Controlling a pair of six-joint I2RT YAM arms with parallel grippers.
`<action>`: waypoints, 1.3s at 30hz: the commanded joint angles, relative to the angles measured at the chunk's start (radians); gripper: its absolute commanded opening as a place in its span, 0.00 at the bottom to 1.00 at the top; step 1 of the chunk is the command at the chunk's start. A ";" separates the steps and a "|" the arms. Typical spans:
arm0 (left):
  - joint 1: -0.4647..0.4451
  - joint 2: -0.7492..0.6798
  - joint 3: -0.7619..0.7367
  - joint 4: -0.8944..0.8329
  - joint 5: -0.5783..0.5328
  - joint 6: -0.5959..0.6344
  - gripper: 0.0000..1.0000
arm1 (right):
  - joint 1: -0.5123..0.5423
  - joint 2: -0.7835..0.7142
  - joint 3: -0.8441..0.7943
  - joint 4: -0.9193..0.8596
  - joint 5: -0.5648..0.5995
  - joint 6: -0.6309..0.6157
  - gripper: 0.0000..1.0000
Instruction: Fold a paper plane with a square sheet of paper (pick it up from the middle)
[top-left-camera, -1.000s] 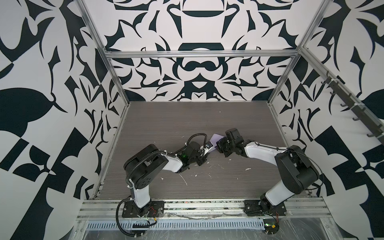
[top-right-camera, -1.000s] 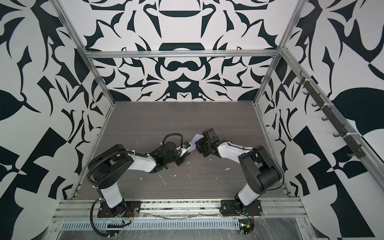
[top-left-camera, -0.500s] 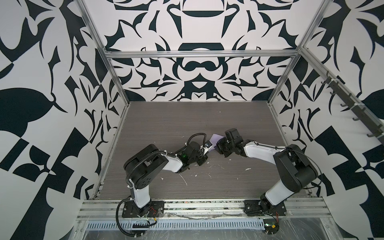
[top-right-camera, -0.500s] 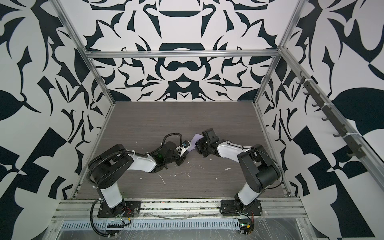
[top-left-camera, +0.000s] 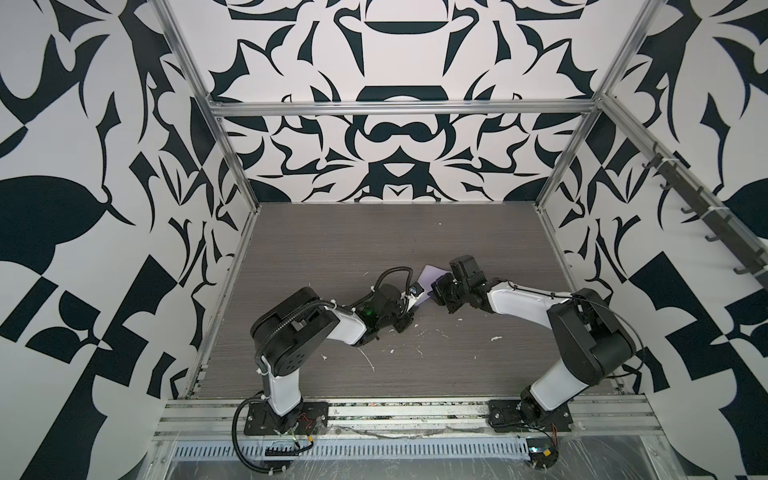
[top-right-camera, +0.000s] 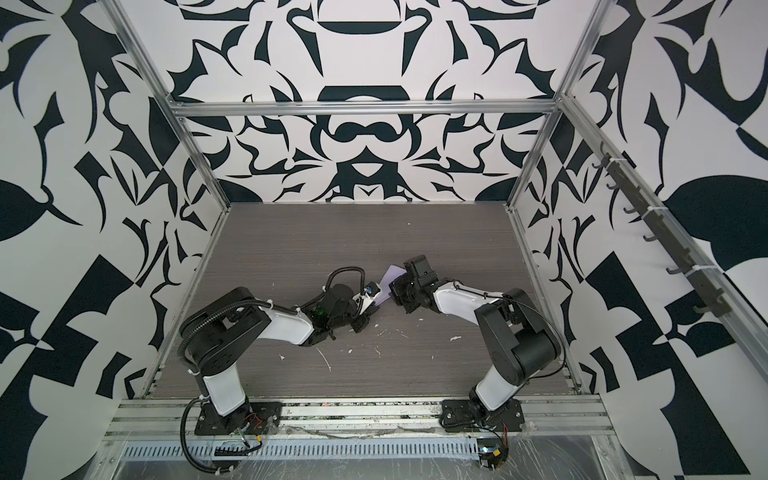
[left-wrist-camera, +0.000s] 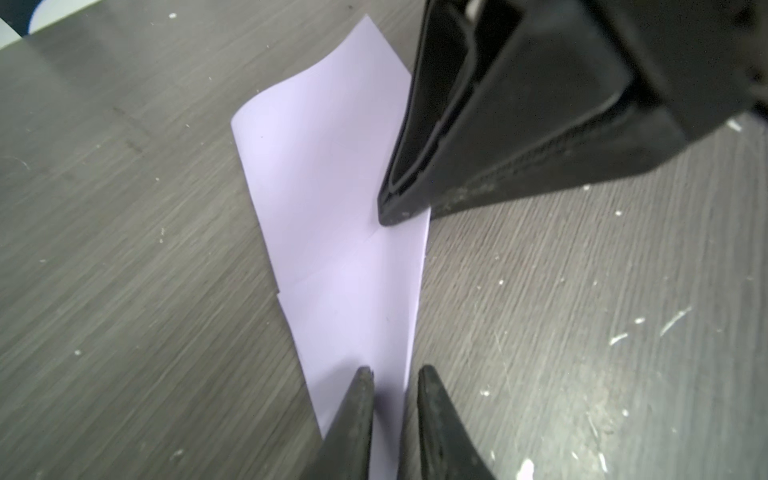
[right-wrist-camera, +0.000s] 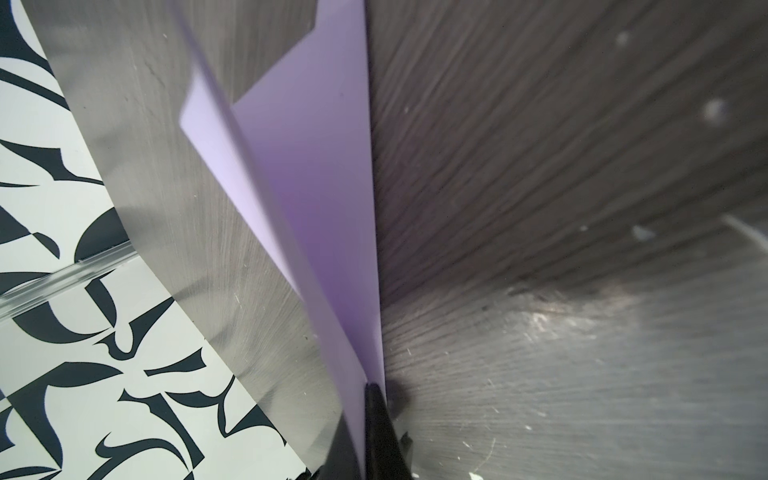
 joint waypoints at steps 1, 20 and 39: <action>0.001 0.023 0.024 -0.004 -0.013 0.013 0.23 | -0.002 -0.012 0.030 0.009 -0.007 0.003 0.08; 0.001 0.036 0.037 -0.002 -0.043 0.010 0.24 | -0.004 -0.017 0.022 0.028 -0.029 0.027 0.09; 0.001 0.006 0.069 -0.118 -0.014 0.018 0.08 | -0.017 -0.043 0.017 -0.009 -0.004 -0.004 0.28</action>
